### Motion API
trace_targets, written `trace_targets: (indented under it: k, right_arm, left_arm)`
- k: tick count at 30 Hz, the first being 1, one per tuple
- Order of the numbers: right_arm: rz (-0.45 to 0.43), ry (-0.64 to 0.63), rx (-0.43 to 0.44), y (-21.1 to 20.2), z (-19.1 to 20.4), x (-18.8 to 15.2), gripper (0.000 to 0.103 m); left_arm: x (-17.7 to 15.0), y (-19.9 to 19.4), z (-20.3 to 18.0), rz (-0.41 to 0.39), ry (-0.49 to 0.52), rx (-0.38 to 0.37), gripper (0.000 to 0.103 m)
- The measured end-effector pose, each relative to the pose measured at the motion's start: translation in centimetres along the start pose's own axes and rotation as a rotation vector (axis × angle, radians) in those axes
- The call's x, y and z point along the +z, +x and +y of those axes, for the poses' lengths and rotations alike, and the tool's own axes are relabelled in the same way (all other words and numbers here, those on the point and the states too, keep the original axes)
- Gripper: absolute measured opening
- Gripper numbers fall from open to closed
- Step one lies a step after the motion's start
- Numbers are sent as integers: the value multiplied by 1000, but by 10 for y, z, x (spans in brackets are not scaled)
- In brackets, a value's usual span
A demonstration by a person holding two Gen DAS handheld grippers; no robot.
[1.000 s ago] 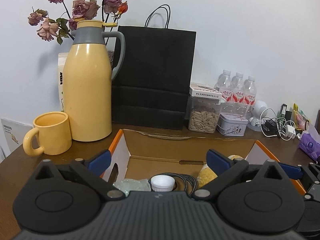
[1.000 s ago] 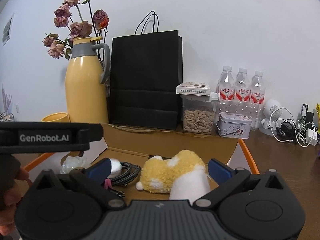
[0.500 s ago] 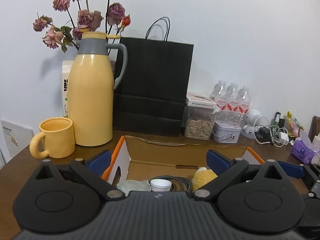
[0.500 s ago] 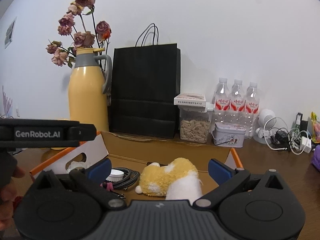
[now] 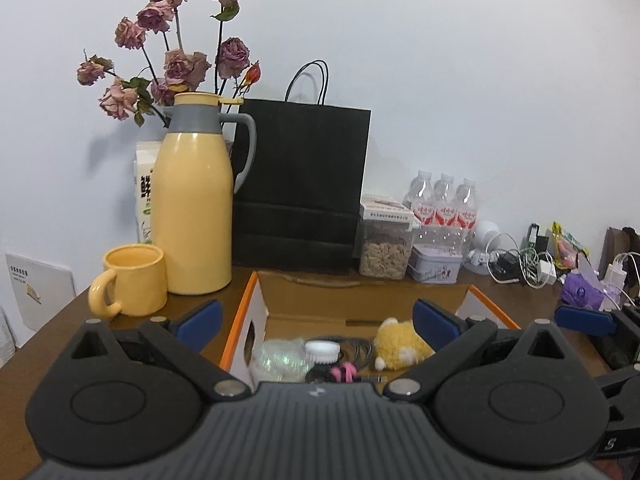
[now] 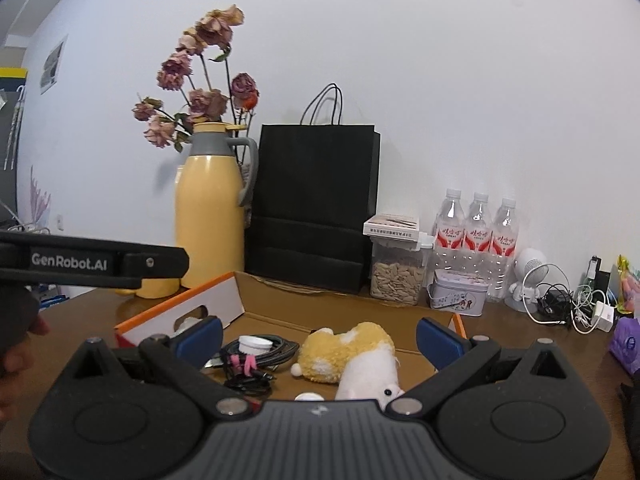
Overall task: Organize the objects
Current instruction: 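Withdraw both grippers from the box back over the table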
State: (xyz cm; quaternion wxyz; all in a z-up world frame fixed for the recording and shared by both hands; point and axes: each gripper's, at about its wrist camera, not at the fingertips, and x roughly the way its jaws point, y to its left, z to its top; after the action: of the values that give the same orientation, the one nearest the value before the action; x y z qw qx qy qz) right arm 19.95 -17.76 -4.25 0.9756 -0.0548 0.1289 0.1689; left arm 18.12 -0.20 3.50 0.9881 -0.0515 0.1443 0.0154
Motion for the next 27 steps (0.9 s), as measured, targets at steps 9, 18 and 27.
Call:
trace_targets:
  k: [9, 18, 27]
  right_arm:
    - [68, 7, -20, -32, 3, -21, 103]
    - [112, 16, -30, -63, 8, -35, 103]
    - [184, 8, -14, -84, 22, -58, 103]
  left_arm:
    - [-19, -35, 11, 52, 1, 1, 103]
    - [-35, -69, 26, 90, -11, 21, 103]
    - [-59, -95, 46, 151, -26, 34, 103]
